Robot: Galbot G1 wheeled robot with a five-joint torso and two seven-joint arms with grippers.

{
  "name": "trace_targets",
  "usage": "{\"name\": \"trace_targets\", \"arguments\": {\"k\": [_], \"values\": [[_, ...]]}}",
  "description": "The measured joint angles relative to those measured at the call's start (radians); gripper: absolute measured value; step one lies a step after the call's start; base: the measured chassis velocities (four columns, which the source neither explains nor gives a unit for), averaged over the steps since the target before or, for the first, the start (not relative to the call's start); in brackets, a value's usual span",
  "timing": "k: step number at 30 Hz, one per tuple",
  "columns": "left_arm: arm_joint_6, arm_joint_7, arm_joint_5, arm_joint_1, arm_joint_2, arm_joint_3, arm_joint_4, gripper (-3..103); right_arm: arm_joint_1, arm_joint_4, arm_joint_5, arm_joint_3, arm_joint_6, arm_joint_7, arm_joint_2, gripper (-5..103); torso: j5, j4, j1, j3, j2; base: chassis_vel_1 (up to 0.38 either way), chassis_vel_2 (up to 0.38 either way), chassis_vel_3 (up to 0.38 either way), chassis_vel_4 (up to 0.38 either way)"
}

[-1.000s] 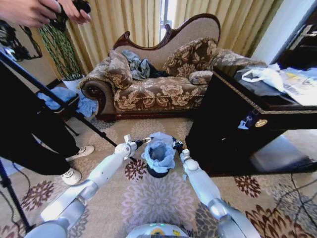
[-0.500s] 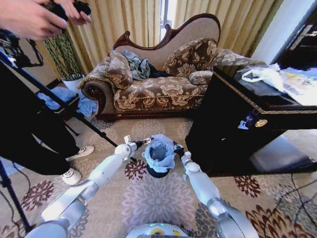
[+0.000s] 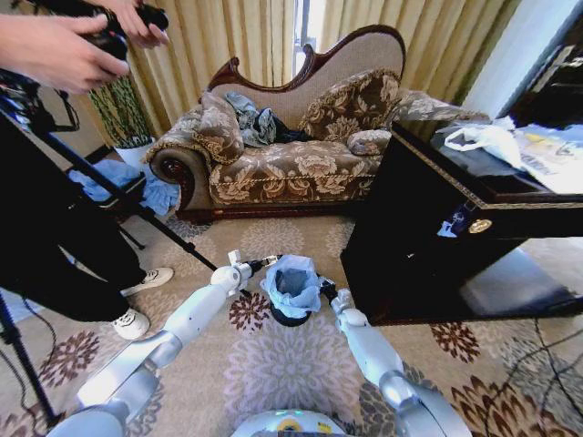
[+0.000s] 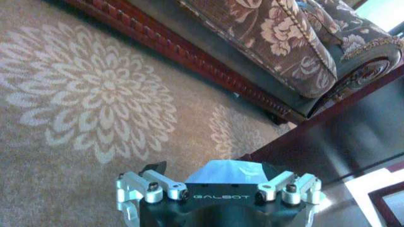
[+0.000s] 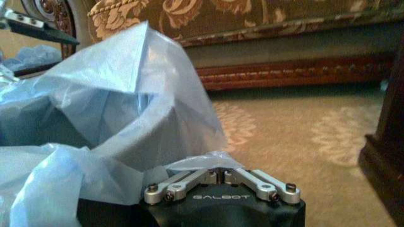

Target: Place a garbage bag over the trash bin.

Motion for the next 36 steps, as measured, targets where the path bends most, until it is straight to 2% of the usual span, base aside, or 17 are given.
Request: {"name": "trace_targets", "arguments": {"k": [7,19,25,26,29,30,32,33,34,35,36], "values": [[-0.004,0.007,0.008,0.001,-0.005,0.002,0.011,100,-0.02,-0.018,0.047,0.001,-0.005,-0.028,0.019,0,0.0,-0.0001,0.0,0.0,0.0,0.0,0.0,0.0,0.0],[-0.006,0.011,0.011,0.002,-0.009,0.004,0.015,100,-0.017,-0.093,0.053,0.037,0.023,-0.049,0.047,0,0.0002,0.0003,0.0,0.0,0.0,0.0,0.0,0.0,0.0],[-0.006,0.01,0.011,0.004,0.0,0.005,-0.001,100,-0.076,0.031,0.067,0.023,-0.019,-0.01,0.009,-2,0.0002,0.0004,0.0,0.0,0.0,0.0,0.0,0.0,0.0],[-0.006,0.01,0.013,0.005,0.004,0.005,-0.008,100,-0.089,0.057,0.068,0.02,-0.024,-0.002,-0.002,8,0.0003,0.0002,0.0,0.0,0.0,0.0,0.0,0.0,0.0],[-0.009,0.015,0.029,0.006,0.015,0.009,-0.02,100,-0.109,0.098,0.067,0.022,-0.027,0.007,-0.022,8,0.0003,0.0003,0.0,0.0,0.0,0.0,0.0,0.0,0.0],[-0.02,0.032,0.069,0.006,0.031,0.021,-0.033,100,-0.131,0.139,0.066,0.027,-0.029,0.014,-0.05,19,0.0003,0.0003,0.0,0.0,0.0,0.0,0.0,0.0,0.0],[-0.026,0.041,0.088,0.006,0.039,0.027,-0.039,100,-0.142,0.158,0.067,0.031,-0.03,0.016,-0.062,19,0.0003,0.0003,0.0,0.0,0.0,0.0,0.0,0.0,0.0],[-0.035,0.053,0.121,0.006,0.053,0.04,-0.053,100,-0.161,0.192,0.07,0.039,-0.035,0.019,-0.083,30,0.0002,0.0004,0.0,0.0,0.0,0.0,0.0,0.0,0.0],[-0.045,0.064,0.15,0.004,0.063,0.051,-0.066,100,-0.18,0.223,0.076,0.046,-0.04,0.023,-0.102,30,0.0003,0.0004,0.0,0.0,0.0,0.0,0.0,0.0,0.0],[-0.059,0.076,0.183,0.0,0.073,0.063,-0.077,100,-0.205,0.262,0.088,0.053,-0.05,0.028,-0.123,41,0.0002,0.0004,0.0,0.0,0.0,0.0,0.0,0.0,0.0],[-0.059,0.076,0.183,0.0,0.073,0.063,-0.077,100,-0.205,0.262,0.088,0.053,-0.05,0.028,-0.123,41,0.0002,0.0004,0.0,0.0,0.0,0.0,0.0,0.0,0.0]]}}
